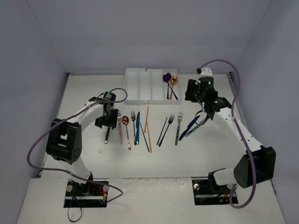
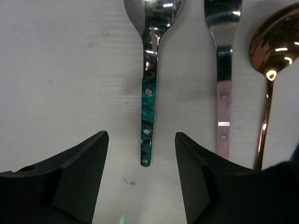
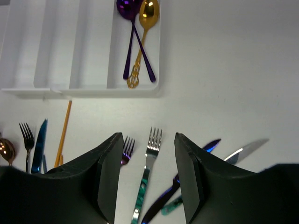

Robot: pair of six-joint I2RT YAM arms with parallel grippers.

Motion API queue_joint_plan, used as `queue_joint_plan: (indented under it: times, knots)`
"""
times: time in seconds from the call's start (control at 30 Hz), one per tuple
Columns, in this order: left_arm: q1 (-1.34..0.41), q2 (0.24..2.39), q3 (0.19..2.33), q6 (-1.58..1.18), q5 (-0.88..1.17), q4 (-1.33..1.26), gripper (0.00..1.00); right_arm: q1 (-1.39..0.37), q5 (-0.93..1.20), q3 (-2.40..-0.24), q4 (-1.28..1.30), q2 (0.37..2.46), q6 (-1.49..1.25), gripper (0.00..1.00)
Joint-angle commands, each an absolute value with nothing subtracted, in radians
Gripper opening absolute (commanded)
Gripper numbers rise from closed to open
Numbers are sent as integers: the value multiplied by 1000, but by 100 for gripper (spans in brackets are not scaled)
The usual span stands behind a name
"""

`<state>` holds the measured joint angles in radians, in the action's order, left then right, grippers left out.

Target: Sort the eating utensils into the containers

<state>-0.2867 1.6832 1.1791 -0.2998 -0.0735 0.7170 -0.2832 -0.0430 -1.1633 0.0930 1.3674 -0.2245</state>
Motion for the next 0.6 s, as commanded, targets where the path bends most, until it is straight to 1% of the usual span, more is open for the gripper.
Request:
queue_joint_plan:
  times: [0.0,0.2,0.27,0.3,0.43,0.5,0.53,0.57]
  knots:
    - [-272,1766,1233,-259,-130,674,53,-295,-9,-1059,70,1235,-238,47]
    - [-255,1841,1255,-253,-110,649,46,-296,-9,-983,101,1106,-241,48]
    - [-250,1861,1262,-252,-107,644,38,-298,-9,-975,110,1089,-236,49]
    - [-250,1871,1265,-252,-100,638,36,-298,-9,-974,115,1085,-236,49]
    - [-241,1898,1270,-250,-81,624,22,-298,-9,-973,132,1068,-236,49]
    - [-236,1910,1274,-251,-61,620,11,-298,2,-977,135,1066,-234,50]
    - [-231,1913,1277,-249,-54,620,3,-298,27,-979,136,1067,-231,50]
    - [-226,1913,1281,-248,-47,622,0,-298,47,-982,137,1068,-227,50]
